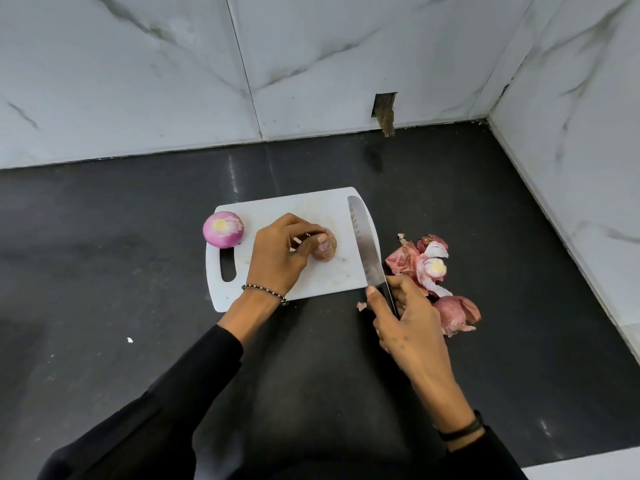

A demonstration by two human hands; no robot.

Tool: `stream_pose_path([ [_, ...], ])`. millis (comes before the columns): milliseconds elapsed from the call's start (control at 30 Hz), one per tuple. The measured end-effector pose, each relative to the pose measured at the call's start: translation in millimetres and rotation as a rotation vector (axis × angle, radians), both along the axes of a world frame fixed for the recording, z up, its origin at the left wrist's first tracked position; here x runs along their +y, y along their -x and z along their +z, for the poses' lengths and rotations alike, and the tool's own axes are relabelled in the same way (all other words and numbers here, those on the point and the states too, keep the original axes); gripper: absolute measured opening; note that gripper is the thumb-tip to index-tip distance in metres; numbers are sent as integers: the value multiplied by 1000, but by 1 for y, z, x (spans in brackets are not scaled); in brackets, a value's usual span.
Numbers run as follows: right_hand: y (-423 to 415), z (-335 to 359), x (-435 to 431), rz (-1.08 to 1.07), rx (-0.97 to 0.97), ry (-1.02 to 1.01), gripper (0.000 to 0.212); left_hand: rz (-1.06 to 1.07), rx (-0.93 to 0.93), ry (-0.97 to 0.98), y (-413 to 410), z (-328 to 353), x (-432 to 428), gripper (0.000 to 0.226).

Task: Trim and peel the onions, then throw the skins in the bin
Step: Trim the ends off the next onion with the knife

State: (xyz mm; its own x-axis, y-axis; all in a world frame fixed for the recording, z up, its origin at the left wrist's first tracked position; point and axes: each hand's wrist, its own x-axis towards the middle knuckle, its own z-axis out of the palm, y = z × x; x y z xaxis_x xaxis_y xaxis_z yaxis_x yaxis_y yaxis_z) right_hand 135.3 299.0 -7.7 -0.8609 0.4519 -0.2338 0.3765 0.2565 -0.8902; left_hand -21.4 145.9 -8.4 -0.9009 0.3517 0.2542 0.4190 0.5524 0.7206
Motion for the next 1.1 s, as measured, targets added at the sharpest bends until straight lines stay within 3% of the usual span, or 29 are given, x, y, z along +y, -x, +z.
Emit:
stream_pose_path([
  [233, 10, 3, -1, 5, 3, 10, 6, 19, 43, 94, 0, -7, -4, 8],
  [433, 9, 3, 0, 1, 13, 28, 7, 25, -19, -3, -2, -3, -5, 3],
  [533, 8, 0, 0, 7, 4, 22, 10, -70, -111, 36, 4, -7, -10, 22],
  [700, 5, -2, 0, 11, -1, 27, 18, -290, -177, 258, 14, -10, -19, 60],
  [867, 4, 4, -5, 32, -11, 36, 16, -247, -176, 260, 16, -11, -14, 72],
  [1100, 3, 11, -15, -5, -43, 154, 42, -161, -103, 194, 3, -10, 2, 62],
])
